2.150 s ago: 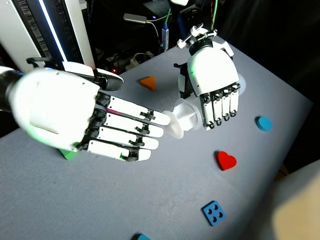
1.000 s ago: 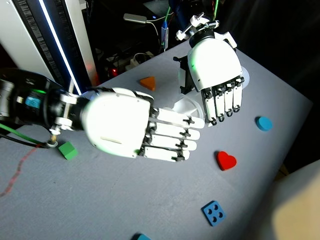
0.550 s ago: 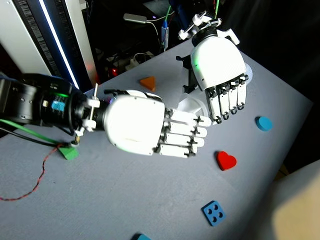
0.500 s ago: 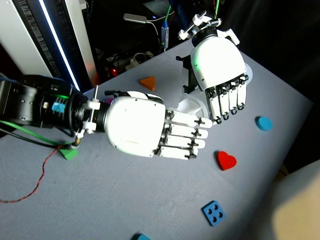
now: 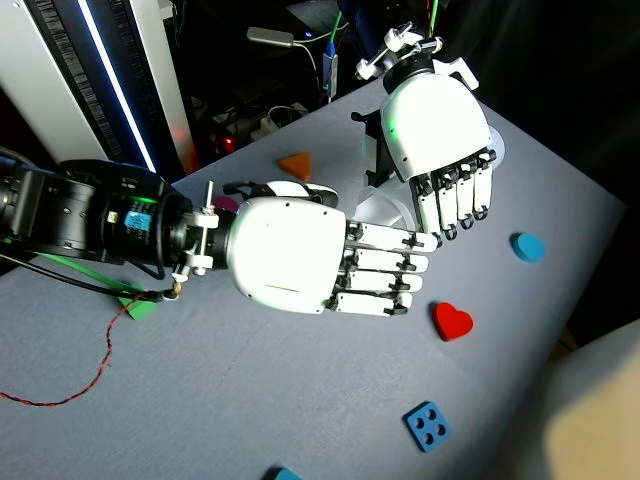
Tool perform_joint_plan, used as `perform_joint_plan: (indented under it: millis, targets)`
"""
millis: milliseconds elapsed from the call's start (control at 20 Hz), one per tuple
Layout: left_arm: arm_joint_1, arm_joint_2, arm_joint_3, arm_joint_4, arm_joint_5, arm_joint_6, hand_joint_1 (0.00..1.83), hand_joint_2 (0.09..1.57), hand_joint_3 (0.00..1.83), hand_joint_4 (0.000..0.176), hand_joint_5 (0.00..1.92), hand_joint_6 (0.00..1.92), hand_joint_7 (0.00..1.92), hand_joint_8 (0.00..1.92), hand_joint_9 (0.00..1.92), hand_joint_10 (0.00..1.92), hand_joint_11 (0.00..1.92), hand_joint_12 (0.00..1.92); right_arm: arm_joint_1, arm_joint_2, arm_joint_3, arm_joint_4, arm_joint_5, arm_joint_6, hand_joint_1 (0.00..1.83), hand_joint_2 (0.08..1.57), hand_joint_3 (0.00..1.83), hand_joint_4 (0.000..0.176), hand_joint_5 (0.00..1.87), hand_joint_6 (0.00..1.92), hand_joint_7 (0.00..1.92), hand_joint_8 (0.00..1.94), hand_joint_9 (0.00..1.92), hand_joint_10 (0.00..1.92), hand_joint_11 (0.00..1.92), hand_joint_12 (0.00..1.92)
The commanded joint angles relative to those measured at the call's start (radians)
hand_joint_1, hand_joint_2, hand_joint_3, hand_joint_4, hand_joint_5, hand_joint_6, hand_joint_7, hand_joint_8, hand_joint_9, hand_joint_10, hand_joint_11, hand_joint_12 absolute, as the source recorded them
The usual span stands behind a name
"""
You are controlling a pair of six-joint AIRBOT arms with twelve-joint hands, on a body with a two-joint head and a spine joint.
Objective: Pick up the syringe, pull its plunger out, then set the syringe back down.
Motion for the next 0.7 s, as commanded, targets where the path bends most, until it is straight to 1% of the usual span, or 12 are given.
perform_joint_plan:
  millis: [0,100,150,200,300,350,400,450,500,600,650]
  targets:
    - [-0.019,0.007,0.0,0.085,0.042,0.012,1.38,1.13,0.0,0.0,0.87,0.9,0.96,1.06,0.93,1.29,0.93,1.21,0.007,-0.003,0.0,-0.024,0.117,0.015,1.0,0.91,0.0,0.0,0.31,0.01,0.38,0.01,0.36,0.01,0.0,0.88]
    - [-0.021,0.007,0.0,0.085,0.042,0.012,1.38,1.13,0.0,0.0,0.86,0.92,0.96,1.06,0.92,1.29,0.94,1.2,0.007,-0.003,0.001,-0.024,0.123,0.016,1.0,0.91,0.0,0.0,0.32,0.01,0.4,0.01,0.37,0.01,0.0,0.9]
    - [-0.022,0.007,0.0,0.085,0.042,0.012,1.39,1.1,0.0,0.0,0.91,0.83,1.02,0.97,1.0,1.23,0.94,1.19,0.007,-0.003,0.001,-0.024,0.124,0.016,1.0,0.91,0.0,0.0,0.33,0.01,0.4,0.01,0.38,0.01,0.0,0.92]
    - [-0.023,0.007,0.0,0.085,0.042,0.012,1.39,1.09,0.0,0.0,0.93,0.8,1.05,0.93,1.02,1.2,0.94,1.18,0.007,-0.003,0.001,-0.024,0.126,0.016,1.01,0.91,0.0,0.0,0.33,0.0,0.4,0.0,0.4,0.01,0.0,0.94]
    - [-0.026,0.007,0.0,0.085,0.042,0.013,1.39,1.09,0.0,0.0,0.93,0.78,1.05,0.93,1.02,1.19,0.92,1.18,0.005,-0.003,0.0,-0.024,0.131,0.017,1.06,0.94,0.0,0.0,0.44,0.01,0.53,0.01,0.52,0.02,0.14,0.99]
    - [-0.027,0.007,0.0,0.085,0.043,0.013,1.38,1.12,0.0,0.0,0.87,0.89,0.98,1.03,0.95,1.26,0.9,1.19,0.004,-0.003,0.0,-0.024,0.134,0.018,1.12,0.96,0.0,0.0,0.54,0.01,0.65,0.01,0.63,0.02,0.24,1.02]
    - [-0.028,0.007,0.0,0.085,0.046,0.013,1.38,1.12,0.0,0.0,0.87,0.89,0.98,1.03,0.95,1.26,0.9,1.19,0.003,-0.003,0.0,-0.024,0.135,0.019,1.12,0.96,0.0,0.0,0.54,0.01,0.65,0.01,0.63,0.02,0.24,1.02]
    - [-0.028,0.007,0.0,0.085,0.046,0.013,1.38,1.13,0.0,0.0,0.86,0.92,0.96,1.06,0.94,1.28,0.93,1.2,0.002,-0.003,0.0,-0.024,0.139,0.019,1.17,0.97,0.0,0.0,0.6,0.01,0.71,0.01,0.7,0.03,0.31,1.02]
    - [-0.026,0.007,0.0,0.085,0.046,0.013,1.38,1.13,0.0,0.0,0.86,0.92,0.95,1.07,0.94,1.28,0.91,1.19,0.0,-0.003,0.0,-0.024,0.146,0.019,1.24,0.97,0.0,0.0,0.67,0.01,0.79,0.01,0.78,0.03,0.41,1.01]
    - [-0.019,0.007,-0.001,0.085,0.046,0.013,1.38,1.13,0.0,0.0,0.86,0.92,0.96,1.07,0.93,1.28,0.9,1.19,0.0,-0.003,0.0,-0.025,0.154,0.02,1.25,0.97,0.0,0.0,0.68,0.01,0.81,0.01,0.8,0.03,0.44,1.02]
    - [-0.014,0.007,-0.002,0.085,0.046,0.013,1.37,1.13,0.0,0.0,0.85,0.94,0.95,1.08,0.91,1.31,0.88,1.23,0.0,-0.003,0.0,-0.027,0.158,0.021,1.27,0.98,0.0,0.0,0.73,0.01,0.86,0.02,0.86,0.04,0.51,1.01]
